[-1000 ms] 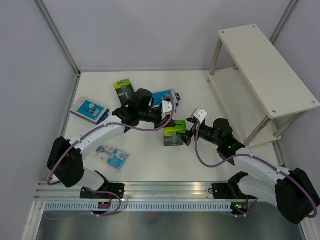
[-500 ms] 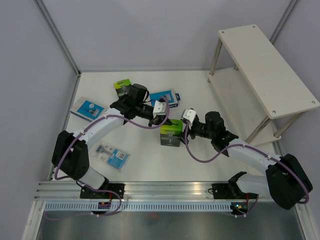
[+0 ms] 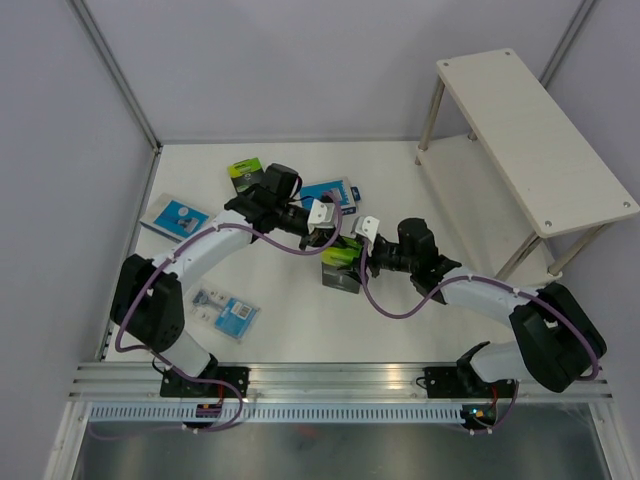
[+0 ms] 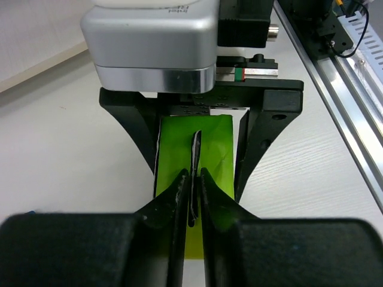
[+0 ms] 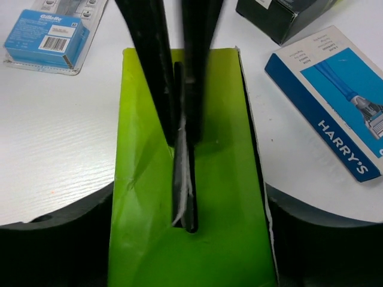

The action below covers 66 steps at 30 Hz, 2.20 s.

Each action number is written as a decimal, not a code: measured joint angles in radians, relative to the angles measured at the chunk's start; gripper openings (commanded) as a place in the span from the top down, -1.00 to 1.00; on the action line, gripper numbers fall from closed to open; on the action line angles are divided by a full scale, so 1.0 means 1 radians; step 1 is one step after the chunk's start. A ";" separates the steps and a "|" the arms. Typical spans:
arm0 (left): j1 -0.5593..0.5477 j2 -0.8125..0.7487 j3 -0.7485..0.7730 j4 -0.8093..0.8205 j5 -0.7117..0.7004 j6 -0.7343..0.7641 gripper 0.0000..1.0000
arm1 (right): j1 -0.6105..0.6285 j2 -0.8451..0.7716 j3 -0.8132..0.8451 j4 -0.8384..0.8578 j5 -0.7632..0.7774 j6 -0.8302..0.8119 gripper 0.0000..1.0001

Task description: Place and organize the shaving razors onto the shelf

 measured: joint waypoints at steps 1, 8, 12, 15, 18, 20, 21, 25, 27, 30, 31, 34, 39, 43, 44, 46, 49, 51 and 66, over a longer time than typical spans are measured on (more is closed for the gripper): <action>0.000 0.000 0.002 0.000 -0.001 0.001 0.24 | 0.005 0.003 0.000 0.000 0.001 0.003 -0.22; 0.005 -0.004 0.011 -0.004 -0.034 -0.019 -0.82 | 0.020 0.001 0.000 0.004 0.027 0.017 0.15; 0.031 -0.020 0.011 -0.004 -0.063 -0.080 -0.99 | 0.019 -0.008 -0.006 0.005 0.061 0.027 0.16; 0.056 -0.060 0.009 0.026 -0.153 -0.165 -0.99 | 0.020 -0.017 -0.015 0.013 0.095 0.056 0.14; 0.075 -0.129 -0.028 0.099 -0.282 -0.261 -0.99 | 0.020 -0.024 -0.021 0.021 0.143 0.102 0.09; 0.084 -0.199 -0.093 0.179 -0.396 -0.343 -0.99 | 0.020 -0.030 -0.021 0.020 0.175 0.137 0.07; 0.086 -0.238 -0.135 0.224 -0.459 -0.389 -0.99 | 0.020 -0.032 -0.021 0.019 0.191 0.159 0.05; 0.091 -0.388 -0.303 0.368 -0.700 -0.556 -0.99 | 0.020 -0.037 -0.021 0.016 0.232 0.239 0.24; 0.091 -0.450 -0.365 0.401 -0.805 -0.643 -0.99 | 0.020 -0.040 -0.020 0.012 0.274 0.291 0.27; 0.091 -0.497 -0.396 0.396 -0.944 -0.772 -0.99 | 0.024 -0.053 -0.005 -0.027 0.359 0.362 0.29; 0.091 -0.504 -0.397 0.386 -0.983 -0.809 -0.99 | 0.025 -0.060 0.003 -0.049 0.391 0.382 0.31; 0.092 -0.524 -0.419 0.375 -1.057 -0.885 -0.99 | 0.025 -0.091 0.027 -0.127 0.480 0.424 0.35; 0.093 -0.592 -0.498 0.366 -1.110 -0.947 -0.99 | 0.025 -0.149 0.121 -0.249 0.561 0.447 0.35; 0.093 -0.610 -0.520 0.360 -1.119 -0.974 -0.99 | 0.026 -0.167 0.260 -0.341 0.621 0.449 0.31; 0.093 -0.611 -0.521 0.359 -1.120 -0.981 -0.99 | 0.027 -0.167 0.304 -0.366 0.637 0.444 0.28; 0.093 -0.615 -0.521 0.357 -1.120 -0.990 -0.99 | 0.027 -0.164 0.406 -0.436 0.666 0.424 0.27; 0.093 -0.623 -0.521 0.346 -1.119 -0.998 -0.99 | 0.027 -0.142 0.570 -0.527 0.720 0.375 0.28; 0.093 -0.628 -0.521 0.339 -1.118 -0.999 -0.99 | 0.027 -0.117 0.690 -0.577 0.769 0.329 0.28; 0.093 -0.653 -0.521 0.317 -1.082 -1.014 -0.99 | -0.044 0.030 1.212 -0.794 0.964 -0.032 0.24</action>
